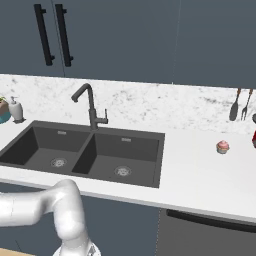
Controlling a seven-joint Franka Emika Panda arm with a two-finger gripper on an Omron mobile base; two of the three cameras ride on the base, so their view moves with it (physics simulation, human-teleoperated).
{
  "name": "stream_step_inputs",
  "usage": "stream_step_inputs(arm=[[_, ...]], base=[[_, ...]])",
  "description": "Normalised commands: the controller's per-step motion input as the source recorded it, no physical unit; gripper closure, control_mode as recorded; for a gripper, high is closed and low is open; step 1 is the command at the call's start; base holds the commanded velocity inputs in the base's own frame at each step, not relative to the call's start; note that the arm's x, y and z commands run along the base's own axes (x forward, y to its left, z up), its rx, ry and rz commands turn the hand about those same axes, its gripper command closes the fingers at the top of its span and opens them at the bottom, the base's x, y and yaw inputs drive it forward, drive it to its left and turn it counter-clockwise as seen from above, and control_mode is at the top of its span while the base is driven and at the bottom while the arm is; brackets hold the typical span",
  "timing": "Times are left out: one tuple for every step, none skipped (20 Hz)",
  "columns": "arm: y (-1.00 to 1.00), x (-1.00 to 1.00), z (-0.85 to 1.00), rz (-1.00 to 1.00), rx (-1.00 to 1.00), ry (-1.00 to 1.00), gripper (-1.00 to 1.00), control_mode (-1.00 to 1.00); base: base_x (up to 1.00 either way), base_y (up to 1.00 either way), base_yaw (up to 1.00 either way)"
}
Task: Pick the tomato from the sink and place it in the bowl. Then pick the bowl and place it in the microwave. Then close the microwave door and press the start button.
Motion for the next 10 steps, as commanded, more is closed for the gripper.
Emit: stream_step_inputs(arm=[[0.01, 0.0, -0.1, -0.13, 0.08, 0.0, -1.0, -1.0], [0.22, 0.0, -0.1, -0.09, 0.06, 0.0, -1.0, -1.0], [0.36, 0.12, -0.1, -0.02, 0.06, 0.0, -1.0, -1.0], [0.35, 0.26, -0.08, 0.0, 0.05, 0.0, -1.0, -1.0], [0.31, 0.4, -0.06, 0.0, 0.04, 0.0, -1.0, -1.0], [0.28, 0.53, 0.0, 0.01, 0.01, 0.0, -1.0, -1.0], [0.22, 0.51, 0.0, 0.04, 0.0, 0.0, -1.0, -1.0], [0.17, 0.54, 0.0, 0.06, 0.0, 0.01, -1.0, -1.0], [0.11, 0.57, 0.0, 0.07, 0.0, 0.0, -1.0, -1.0], [0.19, 0.68, 0.0, 0.07, 0.0, 0.04, -1.0, -1.0]], base=[[0.0, 0.0, 0.0], [0.0, 0.0, 0.0], [0.0, 0.0, 0.0], [0.0, 0.0, 0.0], [0.0, 0.0, 0.0], [0.0, 0.0, 0.0], [0.0, 0.0, 0.0], [0.0, 0.0, 0.0], [0.0, 0.0, 0.0], [0.0, 0.0, 0.0]])
